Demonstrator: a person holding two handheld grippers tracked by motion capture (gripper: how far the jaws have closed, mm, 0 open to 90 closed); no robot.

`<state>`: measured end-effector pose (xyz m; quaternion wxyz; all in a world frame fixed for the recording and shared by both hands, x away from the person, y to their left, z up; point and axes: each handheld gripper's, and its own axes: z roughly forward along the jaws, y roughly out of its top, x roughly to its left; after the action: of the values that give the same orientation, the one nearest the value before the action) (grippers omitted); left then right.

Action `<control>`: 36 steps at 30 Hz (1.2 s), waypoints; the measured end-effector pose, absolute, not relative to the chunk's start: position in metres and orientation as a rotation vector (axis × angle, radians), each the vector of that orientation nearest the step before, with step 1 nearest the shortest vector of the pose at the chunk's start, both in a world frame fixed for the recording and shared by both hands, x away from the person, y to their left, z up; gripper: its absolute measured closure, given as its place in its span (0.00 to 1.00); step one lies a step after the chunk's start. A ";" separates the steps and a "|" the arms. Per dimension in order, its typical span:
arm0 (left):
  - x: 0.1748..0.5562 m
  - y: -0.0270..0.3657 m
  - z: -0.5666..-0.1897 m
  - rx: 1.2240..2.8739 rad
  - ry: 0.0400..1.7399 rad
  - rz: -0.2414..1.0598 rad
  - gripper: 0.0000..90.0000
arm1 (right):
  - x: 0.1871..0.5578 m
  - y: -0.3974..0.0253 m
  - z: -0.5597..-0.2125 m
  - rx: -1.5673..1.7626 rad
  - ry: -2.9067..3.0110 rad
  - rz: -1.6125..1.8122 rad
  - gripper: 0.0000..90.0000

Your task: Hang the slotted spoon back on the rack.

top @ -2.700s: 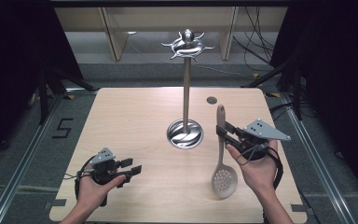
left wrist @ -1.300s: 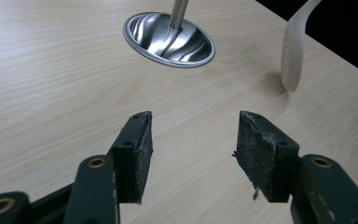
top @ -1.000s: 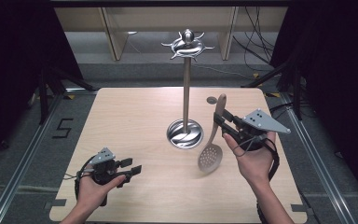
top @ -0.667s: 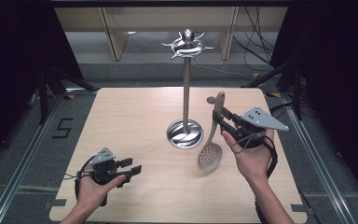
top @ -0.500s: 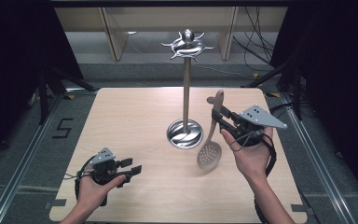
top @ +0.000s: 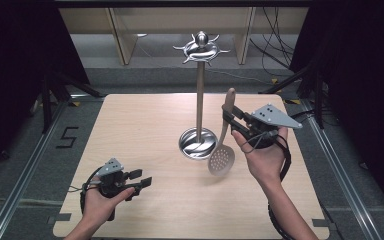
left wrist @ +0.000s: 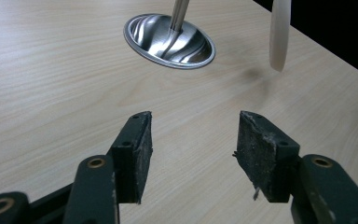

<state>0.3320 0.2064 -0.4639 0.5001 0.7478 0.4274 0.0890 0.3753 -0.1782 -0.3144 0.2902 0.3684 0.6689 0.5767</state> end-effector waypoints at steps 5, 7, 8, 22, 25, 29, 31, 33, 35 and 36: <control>0.332 0.207 -0.464 1.814 1.025 0.219 0.49 | 0.379 -0.176 -0.313 0.968 1.775 1.528 0.77; 0.332 0.207 -0.464 1.809 1.033 0.213 0.49 | 0.379 -0.174 -0.312 0.978 1.790 1.533 0.77; 0.332 0.207 -0.464 1.810 1.032 0.213 0.49 | 0.379 -0.174 -0.312 0.978 1.790 1.533 0.77; 0.332 0.205 -0.464 1.802 1.032 0.210 0.49 | 0.386 -0.168 -0.307 0.969 1.780 1.538 0.77; 0.332 0.206 -0.464 1.812 1.026 0.211 0.49 | 0.386 -0.167 -0.305 0.978 1.780 1.540 0.77; 0.332 0.206 -0.464 1.809 1.028 0.211 0.49 | 0.389 -0.165 -0.302 0.964 1.776 1.538 0.77; 0.332 0.206 -0.464 1.809 1.029 0.213 0.49 | 0.390 -0.163 -0.301 0.957 1.774 1.544 0.77; 0.332 0.206 -0.464 1.810 1.027 0.211 0.49 | 0.391 -0.162 -0.299 0.948 1.773 1.541 0.77; 0.332 0.206 -0.464 1.817 1.013 0.216 0.49 | 0.391 -0.161 -0.297 0.951 1.774 1.544 0.77; 0.332 0.206 -0.464 1.811 1.025 0.212 0.49 | 0.391 -0.161 -0.296 0.948 1.773 1.540 0.77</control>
<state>0.3322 0.2059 -0.4642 0.5013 0.7491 0.4241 0.0877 0.3913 -0.1607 -0.2964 0.2998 0.3569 0.6679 0.5802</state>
